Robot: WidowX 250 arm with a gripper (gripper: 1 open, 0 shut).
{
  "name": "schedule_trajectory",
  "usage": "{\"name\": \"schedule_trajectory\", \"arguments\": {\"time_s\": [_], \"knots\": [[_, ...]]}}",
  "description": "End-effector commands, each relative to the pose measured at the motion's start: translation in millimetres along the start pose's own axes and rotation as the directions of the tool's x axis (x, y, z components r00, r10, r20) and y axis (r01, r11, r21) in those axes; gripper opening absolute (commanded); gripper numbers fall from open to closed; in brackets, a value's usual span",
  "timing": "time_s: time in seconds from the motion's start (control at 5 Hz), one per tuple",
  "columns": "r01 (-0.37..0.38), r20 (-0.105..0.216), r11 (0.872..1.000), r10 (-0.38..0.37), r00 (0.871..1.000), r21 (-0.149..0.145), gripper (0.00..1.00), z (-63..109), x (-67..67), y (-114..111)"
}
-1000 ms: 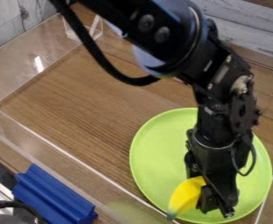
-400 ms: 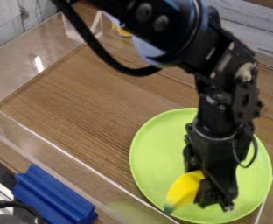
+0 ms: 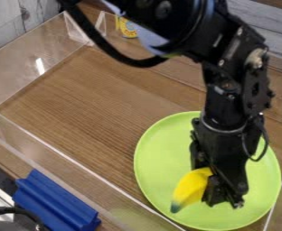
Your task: Put the banana in the green plate
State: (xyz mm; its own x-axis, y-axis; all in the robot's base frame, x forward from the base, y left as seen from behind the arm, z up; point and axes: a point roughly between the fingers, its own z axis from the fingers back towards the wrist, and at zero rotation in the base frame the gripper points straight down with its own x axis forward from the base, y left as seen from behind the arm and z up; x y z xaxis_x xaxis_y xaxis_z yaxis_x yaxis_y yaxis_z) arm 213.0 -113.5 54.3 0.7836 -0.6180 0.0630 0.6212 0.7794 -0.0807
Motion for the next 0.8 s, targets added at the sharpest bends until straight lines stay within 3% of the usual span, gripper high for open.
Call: {"name": "schedule_trajectory", "arguments": {"time_s": [0.0, 0.6], "knots": [[-0.030, 0.079, 0.999, 0.028, 0.996, 0.014, 0.00, 19.4, 12.2, 4.8], [-0.120, 0.101, 0.993, 0.120, 0.988, -0.004, 0.00, 26.2, 14.0, 7.9]]}}
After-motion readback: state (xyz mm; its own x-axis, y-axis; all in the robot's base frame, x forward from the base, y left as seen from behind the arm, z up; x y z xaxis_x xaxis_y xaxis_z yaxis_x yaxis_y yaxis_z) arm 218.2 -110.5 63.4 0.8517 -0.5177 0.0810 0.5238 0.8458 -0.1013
